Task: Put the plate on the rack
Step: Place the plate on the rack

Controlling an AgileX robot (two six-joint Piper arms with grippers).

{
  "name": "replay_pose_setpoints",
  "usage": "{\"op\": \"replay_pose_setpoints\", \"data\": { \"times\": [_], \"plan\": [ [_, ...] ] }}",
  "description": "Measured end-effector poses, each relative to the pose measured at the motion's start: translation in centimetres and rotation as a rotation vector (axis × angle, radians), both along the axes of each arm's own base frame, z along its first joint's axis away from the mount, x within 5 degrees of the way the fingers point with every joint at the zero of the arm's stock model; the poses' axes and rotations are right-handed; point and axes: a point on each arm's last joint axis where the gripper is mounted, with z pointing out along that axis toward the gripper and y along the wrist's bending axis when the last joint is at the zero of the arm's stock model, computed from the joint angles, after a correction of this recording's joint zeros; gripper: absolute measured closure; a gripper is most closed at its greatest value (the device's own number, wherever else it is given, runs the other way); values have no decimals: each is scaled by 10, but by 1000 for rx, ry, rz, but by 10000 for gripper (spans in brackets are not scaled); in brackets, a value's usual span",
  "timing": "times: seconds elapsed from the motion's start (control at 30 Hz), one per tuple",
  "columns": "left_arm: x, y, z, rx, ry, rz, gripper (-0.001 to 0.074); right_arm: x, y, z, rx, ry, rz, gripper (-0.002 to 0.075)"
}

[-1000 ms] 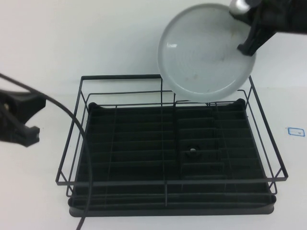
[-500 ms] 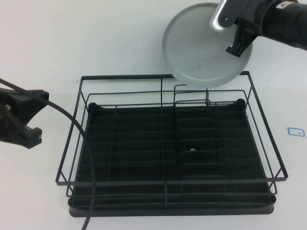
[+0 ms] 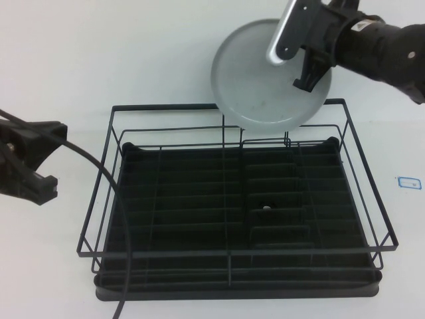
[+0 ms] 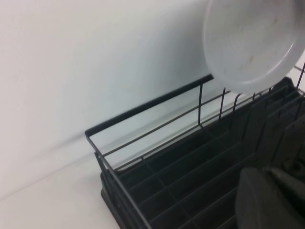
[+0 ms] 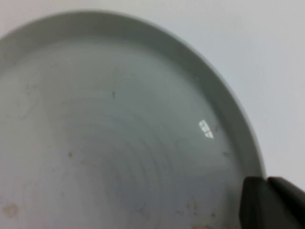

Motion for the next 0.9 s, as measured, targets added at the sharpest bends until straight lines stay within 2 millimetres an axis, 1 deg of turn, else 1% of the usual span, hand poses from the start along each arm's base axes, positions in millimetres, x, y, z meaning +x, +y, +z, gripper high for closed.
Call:
{"op": "replay_pose_setpoints", "data": {
  "times": [0.17,0.3,0.57,0.7,0.9],
  "plan": [
    [0,0,0,-6,-1,1,734,1,5,-7,-29,0,16,693],
    [0,0,0,-6,-1,1,734,4,6,-11,-61,-8,20,693],
    [0,0,1,2,-9,-3,734,10,1,-3,-68,-141,-61,693],
    [3,0,-2,-8,-1,0,734,9,2,-1,-63,-153,-58,693],
    [9,0,-4,-26,0,0,734,6,9,-2,-41,-135,-39,693]
  ]
}}
